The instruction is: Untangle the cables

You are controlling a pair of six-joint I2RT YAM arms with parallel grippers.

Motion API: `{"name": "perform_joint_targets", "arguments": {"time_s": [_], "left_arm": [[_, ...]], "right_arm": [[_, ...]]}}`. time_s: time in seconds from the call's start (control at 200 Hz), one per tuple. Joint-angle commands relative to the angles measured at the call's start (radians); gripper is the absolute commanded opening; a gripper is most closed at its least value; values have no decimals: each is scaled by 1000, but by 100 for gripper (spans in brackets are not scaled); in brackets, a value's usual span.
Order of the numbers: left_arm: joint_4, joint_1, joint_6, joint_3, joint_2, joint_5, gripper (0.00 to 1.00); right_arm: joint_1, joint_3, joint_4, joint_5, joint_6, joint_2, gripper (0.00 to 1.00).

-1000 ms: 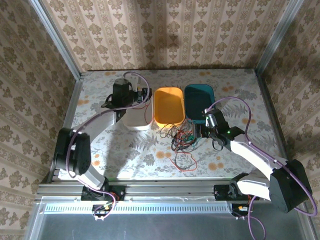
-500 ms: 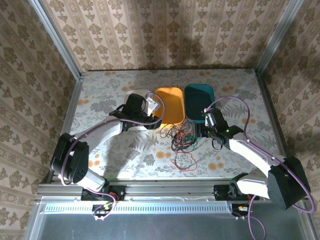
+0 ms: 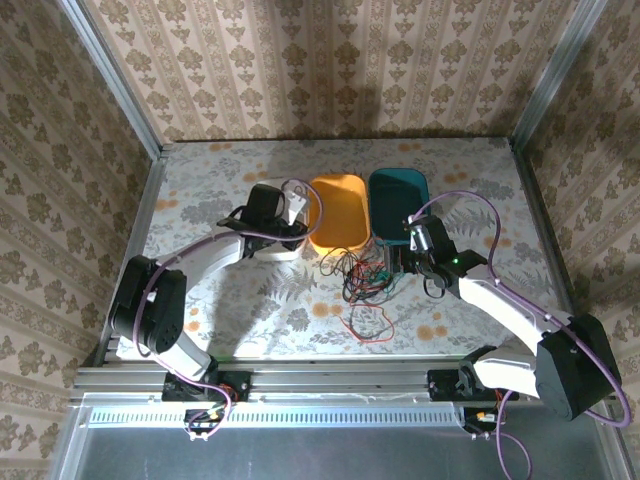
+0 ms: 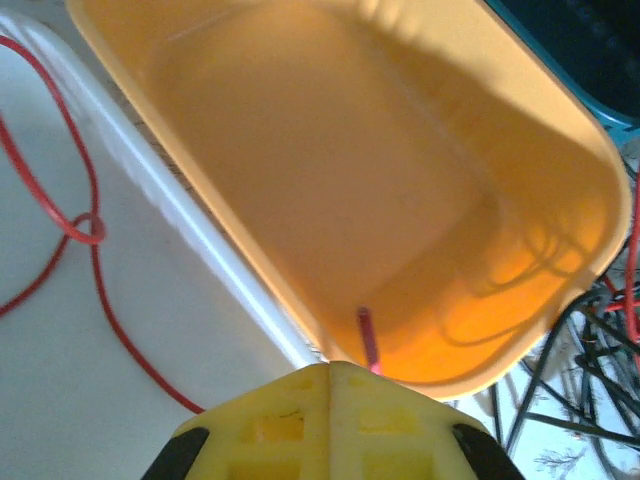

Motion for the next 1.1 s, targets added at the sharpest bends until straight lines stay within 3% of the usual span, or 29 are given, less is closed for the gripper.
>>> {"name": "perform_joint_targets", "arguments": {"time_s": [0.0, 0.11, 0.185, 0.3, 0.41, 0.545, 0.645, 0.745, 0.925, 1.095], "left_arm": [[39, 29, -43, -30, -4, -8, 0], [45, 29, -30, -35, -12, 56, 0], [92, 29, -16, -69, -49, 147, 15], [115, 29, -4, -98, -94, 198, 31], [115, 29, -24, -87, -74, 202, 39], [148, 24, -52, -58, 2, 166, 41], [161, 11, -56, -32, 46, 172, 40], [162, 5, -50, -10, 71, 156, 30], [163, 5, -56, 4, 88, 134, 0], [163, 18, -67, -16, 55, 77, 0]], "right_arm": [[-6, 4, -10, 18, 2, -18, 82], [-6, 6, -9, 21, 1, -16, 82], [-5, 7, -10, 25, 3, -18, 82], [-6, 0, -5, 22, 7, -15, 82], [-6, -3, -3, 18, 9, -11, 82], [-5, 4, -2, 18, 4, -7, 82], [-5, 10, -6, 20, 6, -9, 82], [-5, 2, -6, 22, 10, -17, 82], [-6, -5, -14, 24, 9, -23, 82], [-5, -8, -6, 26, 11, -20, 82]]}}
